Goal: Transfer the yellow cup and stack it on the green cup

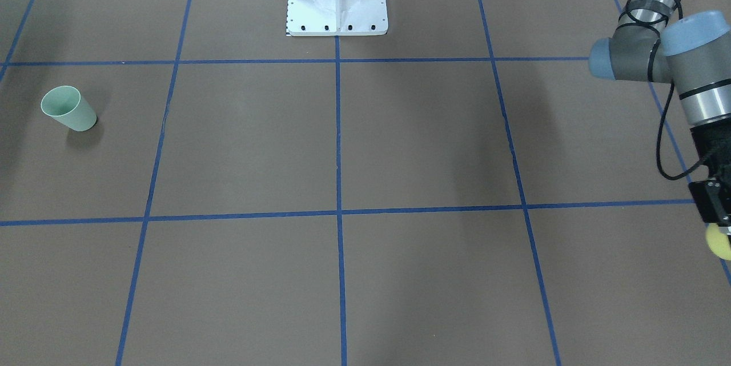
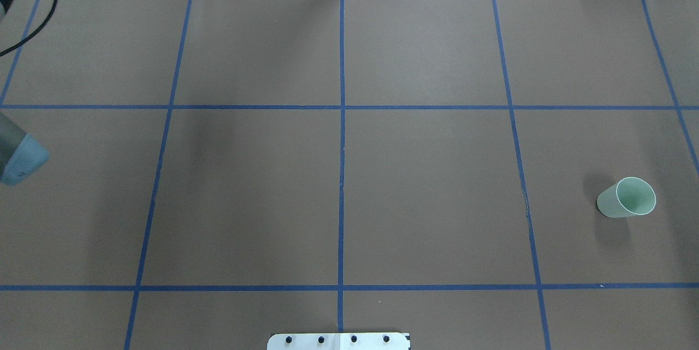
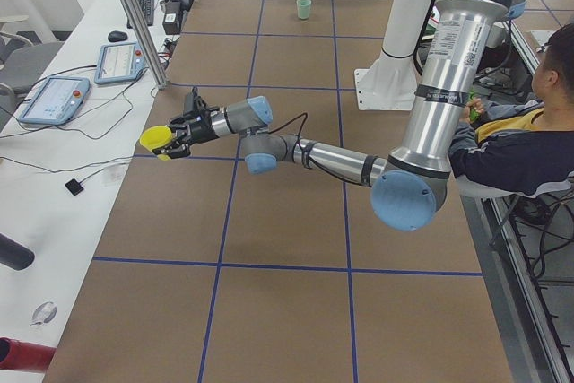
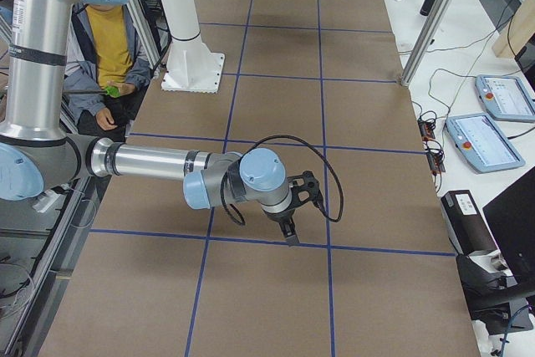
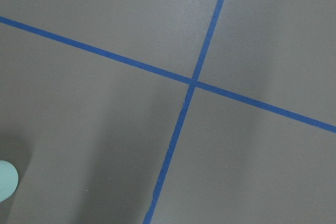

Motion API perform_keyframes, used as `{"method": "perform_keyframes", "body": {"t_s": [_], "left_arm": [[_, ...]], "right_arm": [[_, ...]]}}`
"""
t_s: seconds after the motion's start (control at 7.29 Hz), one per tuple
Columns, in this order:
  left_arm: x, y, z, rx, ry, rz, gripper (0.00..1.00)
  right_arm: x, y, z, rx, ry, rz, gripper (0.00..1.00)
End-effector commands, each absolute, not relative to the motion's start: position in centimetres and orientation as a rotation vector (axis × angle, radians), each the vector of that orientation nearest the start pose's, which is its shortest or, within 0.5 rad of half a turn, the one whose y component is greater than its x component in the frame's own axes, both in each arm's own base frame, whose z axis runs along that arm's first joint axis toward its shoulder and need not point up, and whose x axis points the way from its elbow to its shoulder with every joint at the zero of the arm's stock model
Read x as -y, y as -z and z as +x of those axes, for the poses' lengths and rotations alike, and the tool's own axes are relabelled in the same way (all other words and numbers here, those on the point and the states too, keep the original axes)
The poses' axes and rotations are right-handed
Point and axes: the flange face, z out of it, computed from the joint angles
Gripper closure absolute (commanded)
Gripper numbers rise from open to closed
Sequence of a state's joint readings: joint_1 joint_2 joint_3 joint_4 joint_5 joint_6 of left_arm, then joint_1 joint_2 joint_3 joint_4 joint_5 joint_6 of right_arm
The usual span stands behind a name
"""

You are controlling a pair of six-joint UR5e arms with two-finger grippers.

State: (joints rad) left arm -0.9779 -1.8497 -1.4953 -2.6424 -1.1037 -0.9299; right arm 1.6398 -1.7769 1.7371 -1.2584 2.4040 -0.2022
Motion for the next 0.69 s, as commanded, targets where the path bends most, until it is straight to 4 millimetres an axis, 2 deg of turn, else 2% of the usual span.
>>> {"method": "perform_keyframes", "body": {"t_s": [0.0, 0.14, 0.27, 0.41, 0.55], "left_arm": [[59.6, -33.3, 30.5, -0.696, 0.372, 1.264, 0.89], [58.1, -28.6, 34.0, -0.693, 0.220, 1.355, 0.93], [54.7, -25.4, 37.9, -0.764, 0.115, 1.426, 0.96], [49.8, -20.5, 41.9, -0.941, 0.042, 1.440, 0.98], [44.9, -18.0, 45.0, -1.060, -0.016, 1.425, 1.00]], "right_arm": [[41.5, -62.8, 8.8, 0.796, 0.246, 0.385, 0.00], [41.6, -62.3, 8.7, 0.795, 0.252, 0.394, 0.00], [42.7, -61.2, 8.8, 0.794, 0.263, 0.417, 0.00], [44.0, -59.6, 8.7, 0.812, 0.282, 0.450, 0.00], [46.0, -56.9, 8.3, 0.864, 0.317, 0.498, 0.00]]}}
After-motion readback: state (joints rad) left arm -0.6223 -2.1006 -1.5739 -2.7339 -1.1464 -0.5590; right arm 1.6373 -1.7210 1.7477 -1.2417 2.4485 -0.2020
